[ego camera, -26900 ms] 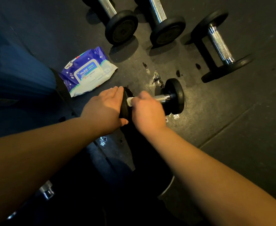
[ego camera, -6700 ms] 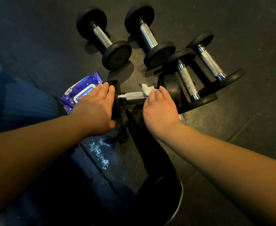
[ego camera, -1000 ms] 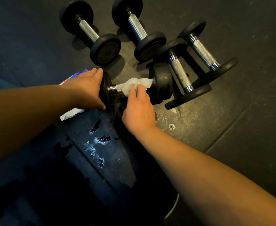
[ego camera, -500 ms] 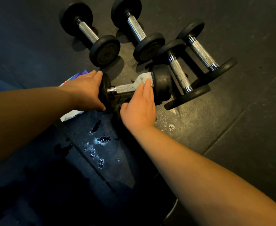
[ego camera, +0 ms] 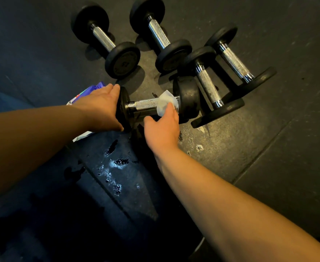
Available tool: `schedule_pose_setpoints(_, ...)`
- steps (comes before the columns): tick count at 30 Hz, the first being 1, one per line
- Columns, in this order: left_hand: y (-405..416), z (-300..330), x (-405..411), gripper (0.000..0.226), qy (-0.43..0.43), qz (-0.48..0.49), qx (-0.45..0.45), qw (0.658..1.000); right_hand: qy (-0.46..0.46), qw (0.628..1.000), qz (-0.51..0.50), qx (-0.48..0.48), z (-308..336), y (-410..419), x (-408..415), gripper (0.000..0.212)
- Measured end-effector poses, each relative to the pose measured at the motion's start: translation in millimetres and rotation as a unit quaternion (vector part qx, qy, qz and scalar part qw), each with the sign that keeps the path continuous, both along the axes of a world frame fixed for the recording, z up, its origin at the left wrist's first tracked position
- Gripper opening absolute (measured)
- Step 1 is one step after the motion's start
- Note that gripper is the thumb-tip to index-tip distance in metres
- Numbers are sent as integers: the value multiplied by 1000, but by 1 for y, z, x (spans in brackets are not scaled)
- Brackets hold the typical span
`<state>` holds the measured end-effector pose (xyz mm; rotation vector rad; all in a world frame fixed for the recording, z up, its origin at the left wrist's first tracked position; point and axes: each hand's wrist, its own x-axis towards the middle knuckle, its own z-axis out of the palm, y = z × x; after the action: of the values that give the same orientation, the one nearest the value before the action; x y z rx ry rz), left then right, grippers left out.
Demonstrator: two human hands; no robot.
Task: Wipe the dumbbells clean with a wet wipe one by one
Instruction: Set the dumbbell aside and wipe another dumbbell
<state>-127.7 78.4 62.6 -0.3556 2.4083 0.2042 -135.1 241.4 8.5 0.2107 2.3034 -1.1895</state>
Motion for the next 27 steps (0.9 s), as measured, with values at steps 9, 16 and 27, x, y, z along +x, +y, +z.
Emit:
schedule_pose_setpoints(9, 3, 0, 6, 128, 10, 7, 2, 1000, -63, 982, -140, -108, 3, -8, -4, 71)
schedule_pose_setpoints(16, 9, 2, 15, 123, 24, 4, 3, 1000, -17, 988, -102, -114, 2, -8, 2, 68)
schedule_pose_setpoints(27, 11, 1, 27, 120, 53, -7, 14, 998, 139, 973, 144, 115, 7, -6, 4, 80)
